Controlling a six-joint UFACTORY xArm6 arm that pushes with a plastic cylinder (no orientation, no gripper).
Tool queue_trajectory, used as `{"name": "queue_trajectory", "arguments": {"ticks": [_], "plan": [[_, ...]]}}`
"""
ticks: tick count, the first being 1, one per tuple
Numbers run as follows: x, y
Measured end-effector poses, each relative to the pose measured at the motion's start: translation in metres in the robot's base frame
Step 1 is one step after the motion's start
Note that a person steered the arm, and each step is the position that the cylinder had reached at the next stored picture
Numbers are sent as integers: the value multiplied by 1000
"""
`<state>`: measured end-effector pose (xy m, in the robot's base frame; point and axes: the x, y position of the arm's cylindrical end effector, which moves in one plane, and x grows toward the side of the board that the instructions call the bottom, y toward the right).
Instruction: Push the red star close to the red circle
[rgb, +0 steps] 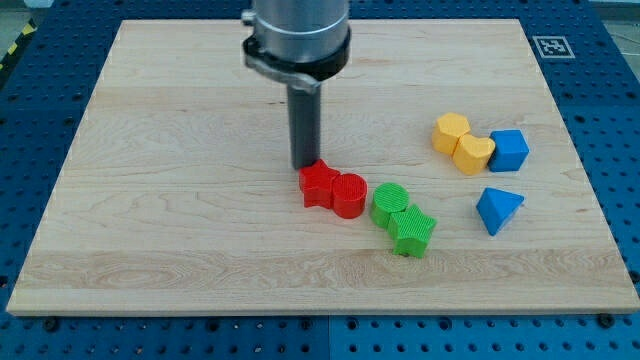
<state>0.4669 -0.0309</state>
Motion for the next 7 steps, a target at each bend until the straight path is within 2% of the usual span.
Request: {"name": "queue_trajectory", "arguments": {"ticks": [1,3,5,7], "plan": [[21,-25],[49,-7],[49,30],[47,18]]}}
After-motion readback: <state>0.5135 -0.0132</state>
